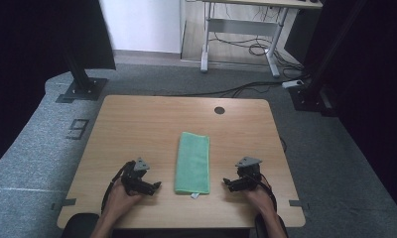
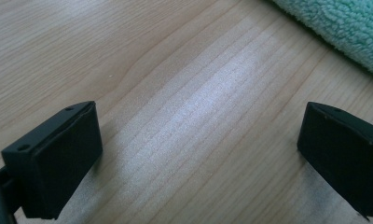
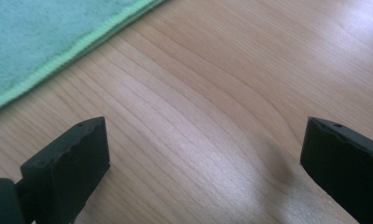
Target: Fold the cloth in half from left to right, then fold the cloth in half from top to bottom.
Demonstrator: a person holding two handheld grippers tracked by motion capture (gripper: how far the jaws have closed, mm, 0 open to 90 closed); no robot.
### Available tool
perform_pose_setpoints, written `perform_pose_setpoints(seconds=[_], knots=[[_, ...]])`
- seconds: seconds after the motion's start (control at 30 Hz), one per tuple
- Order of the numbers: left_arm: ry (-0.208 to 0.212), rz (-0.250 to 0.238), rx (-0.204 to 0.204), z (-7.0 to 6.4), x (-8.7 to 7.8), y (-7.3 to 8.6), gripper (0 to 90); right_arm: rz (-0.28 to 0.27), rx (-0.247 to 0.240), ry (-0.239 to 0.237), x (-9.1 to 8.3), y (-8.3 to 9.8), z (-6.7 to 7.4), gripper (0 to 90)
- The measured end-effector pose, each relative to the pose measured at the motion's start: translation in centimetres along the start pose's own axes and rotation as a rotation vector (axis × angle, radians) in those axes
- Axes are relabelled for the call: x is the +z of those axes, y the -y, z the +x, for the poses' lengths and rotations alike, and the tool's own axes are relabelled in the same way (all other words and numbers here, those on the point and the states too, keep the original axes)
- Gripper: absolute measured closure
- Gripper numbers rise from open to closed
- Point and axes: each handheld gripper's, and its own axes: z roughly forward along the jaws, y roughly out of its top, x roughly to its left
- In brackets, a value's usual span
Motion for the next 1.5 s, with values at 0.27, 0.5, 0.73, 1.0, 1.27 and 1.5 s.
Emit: perform_pose_setpoints(seconds=[0.27, 0.5, 0.73, 1.0, 1.27, 1.5], knots=[[0.002, 0.000, 0.003, 0.1, 0.1, -0.1, 0.0, -0.010, 0.072, -0.014, 0.4, 0.8, -1.0, 0.0], [0.003, 0.000, 0.003, 0.1, 0.1, -0.2, 0.0, -0.009, 0.083, 0.001, 0.4, 0.8, -1.0, 0.0], [0.003, 0.000, 0.003, 0.1, 0.1, -0.2, 0.0, -0.008, 0.083, 0.001, 0.4, 0.8, -1.0, 0.0], [-0.010, 0.001, -0.008, 0.1, 0.2, -0.3, 0.0, -0.008, 0.083, 0.001, 0.4, 0.8, -1.0, 0.0], [-0.014, -0.038, -0.038, -0.4, 0.2, -1.5, 0.0, -0.009, 0.083, 0.001, 0.4, 0.8, -1.0, 0.0], [-0.022, -0.071, -0.044, 0.0, 0.1, -3.1, 0.0, -0.002, 0.092, 0.004, 0.4, 0.7, -1.0, 0.0]])
